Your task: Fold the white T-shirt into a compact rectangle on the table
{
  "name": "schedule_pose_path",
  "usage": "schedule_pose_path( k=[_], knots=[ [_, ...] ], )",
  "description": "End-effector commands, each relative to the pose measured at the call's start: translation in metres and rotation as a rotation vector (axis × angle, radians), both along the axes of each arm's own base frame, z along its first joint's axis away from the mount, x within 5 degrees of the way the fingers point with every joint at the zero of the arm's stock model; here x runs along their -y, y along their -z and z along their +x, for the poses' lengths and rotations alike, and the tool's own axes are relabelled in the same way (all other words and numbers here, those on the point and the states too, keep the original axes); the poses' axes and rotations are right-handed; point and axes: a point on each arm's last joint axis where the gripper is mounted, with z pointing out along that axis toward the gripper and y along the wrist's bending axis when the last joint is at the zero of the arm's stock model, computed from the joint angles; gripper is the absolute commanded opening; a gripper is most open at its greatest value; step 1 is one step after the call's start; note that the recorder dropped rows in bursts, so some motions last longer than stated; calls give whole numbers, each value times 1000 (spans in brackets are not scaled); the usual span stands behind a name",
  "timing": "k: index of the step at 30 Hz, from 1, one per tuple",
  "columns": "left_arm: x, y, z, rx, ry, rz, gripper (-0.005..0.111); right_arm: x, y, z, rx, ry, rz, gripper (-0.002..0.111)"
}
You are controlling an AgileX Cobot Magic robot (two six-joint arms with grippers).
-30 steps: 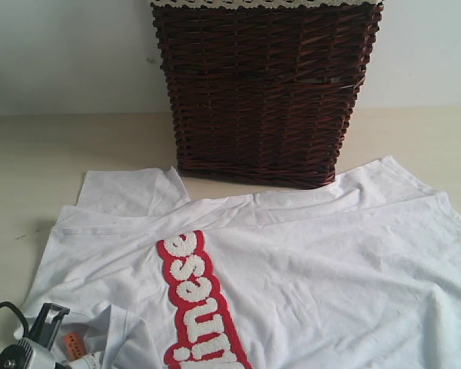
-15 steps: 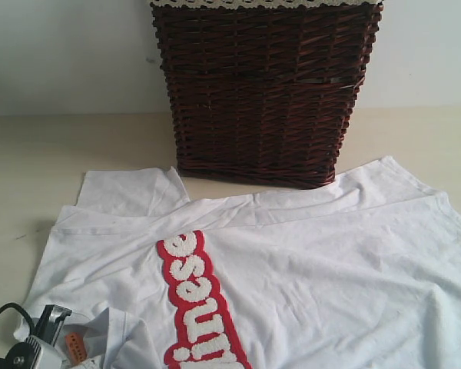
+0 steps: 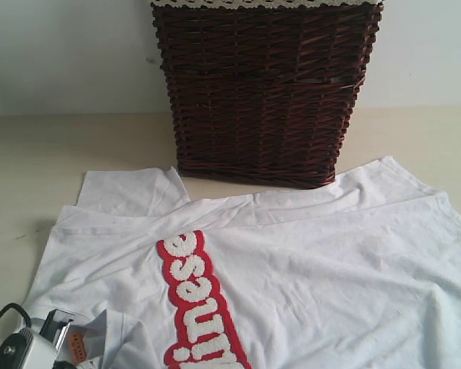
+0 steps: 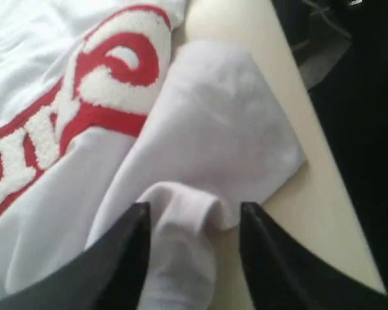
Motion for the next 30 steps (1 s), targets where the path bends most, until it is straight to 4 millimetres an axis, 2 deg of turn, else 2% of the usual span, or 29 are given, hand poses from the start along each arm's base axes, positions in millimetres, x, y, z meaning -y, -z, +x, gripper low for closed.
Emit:
schedule_pose_path(
  k=[1,11,13,19,24,30],
  knots=[
    [1,-1,-3,-63,-14,-22,53,0,1,0,1,-3,-2,23],
    [2,4,0,-84,-49,-24,6,0,1,0,1,-3,-2,23],
    [2,5,0,-82,-53,-21,0,0,1,0,1,-3,-2,23],
    [-4,11,2,-55,-60,76,0,0,1,0,1,-3,-2,23],
    [-13,16,-8,-79,48,198,0,0,1,0,1,-3,-2,23],
    [-8,7,-22,-208,4,96,0,0,1,0,1,-3,-2,23]
  ],
)
